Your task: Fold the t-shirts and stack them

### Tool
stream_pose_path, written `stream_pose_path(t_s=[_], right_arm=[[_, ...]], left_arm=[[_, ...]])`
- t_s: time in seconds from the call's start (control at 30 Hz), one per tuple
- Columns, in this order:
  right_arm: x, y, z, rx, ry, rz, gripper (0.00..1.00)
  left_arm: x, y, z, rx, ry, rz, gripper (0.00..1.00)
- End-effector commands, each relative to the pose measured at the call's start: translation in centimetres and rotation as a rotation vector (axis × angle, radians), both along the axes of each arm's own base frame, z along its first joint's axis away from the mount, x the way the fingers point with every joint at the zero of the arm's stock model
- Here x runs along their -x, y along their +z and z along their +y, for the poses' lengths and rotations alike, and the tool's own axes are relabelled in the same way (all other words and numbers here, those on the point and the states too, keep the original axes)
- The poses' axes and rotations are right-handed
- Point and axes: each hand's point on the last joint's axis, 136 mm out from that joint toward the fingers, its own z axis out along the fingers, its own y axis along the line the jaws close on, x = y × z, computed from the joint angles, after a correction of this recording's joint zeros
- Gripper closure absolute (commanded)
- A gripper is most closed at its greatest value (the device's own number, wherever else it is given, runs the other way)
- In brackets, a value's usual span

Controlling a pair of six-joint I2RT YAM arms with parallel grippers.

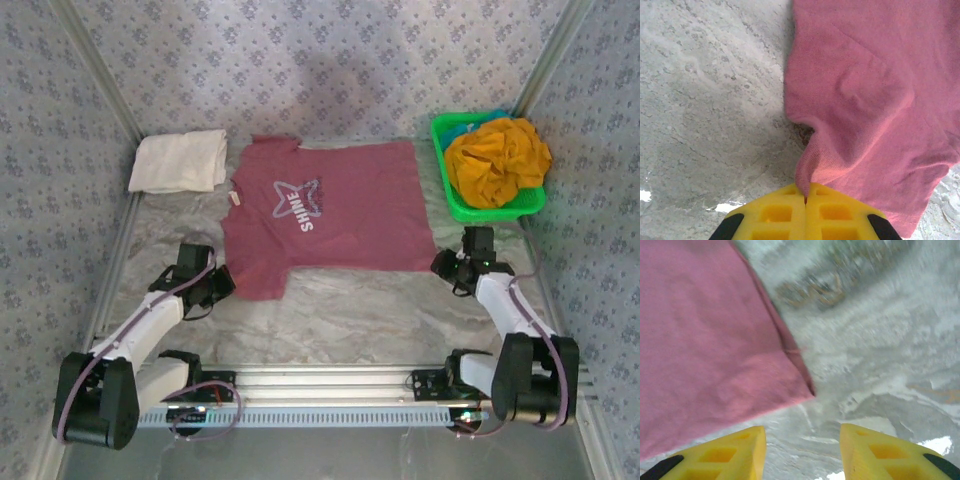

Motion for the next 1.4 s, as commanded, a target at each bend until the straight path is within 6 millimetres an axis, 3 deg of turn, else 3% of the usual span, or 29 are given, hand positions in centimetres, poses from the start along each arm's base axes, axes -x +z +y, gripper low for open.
stream_pose_path(t_s=[0.0,0.43,0.77,0.83,0.9,1.07,1.37], right_arm=[[0.4,-1.3,1.5,-0.106,0.031,0.073,0.56],[-3.2,-2.2,2.2,-0.117,0.037,0.052,0.55],[-4.5,-4.5,2.8,-0.116,0.041,0.101,0.56],[-4.7,-4.5,3.0,-0.121,0.053,0.095,0.62],[-4.8,-4.3,3.1,-0.124,0.064,0.090,0.73],[-4.9,-2.6,3.5,-0.123,0.085,0.048,0.90],[-2.5,-1.9,4.7,-0.137,0.101,0.054,1.00]], left_arm=[[-0.1,0.3,0.0,0.004,0.007,0.011,1.00],[0.0,0.2,0.0,0.004,0.012,0.027,1.00],[0.0,0.4,0.6,-0.014,0.028,0.044,1.00],[-0.1,0.5,0.6,-0.008,0.037,0.037,1.00],[-0.2,0.6,0.7,0.000,0.047,0.028,1.00],[0.0,1.4,1.4,0.011,0.100,0.013,1.00],[2.3,1.3,2.9,-0.009,0.159,0.020,1.00]])
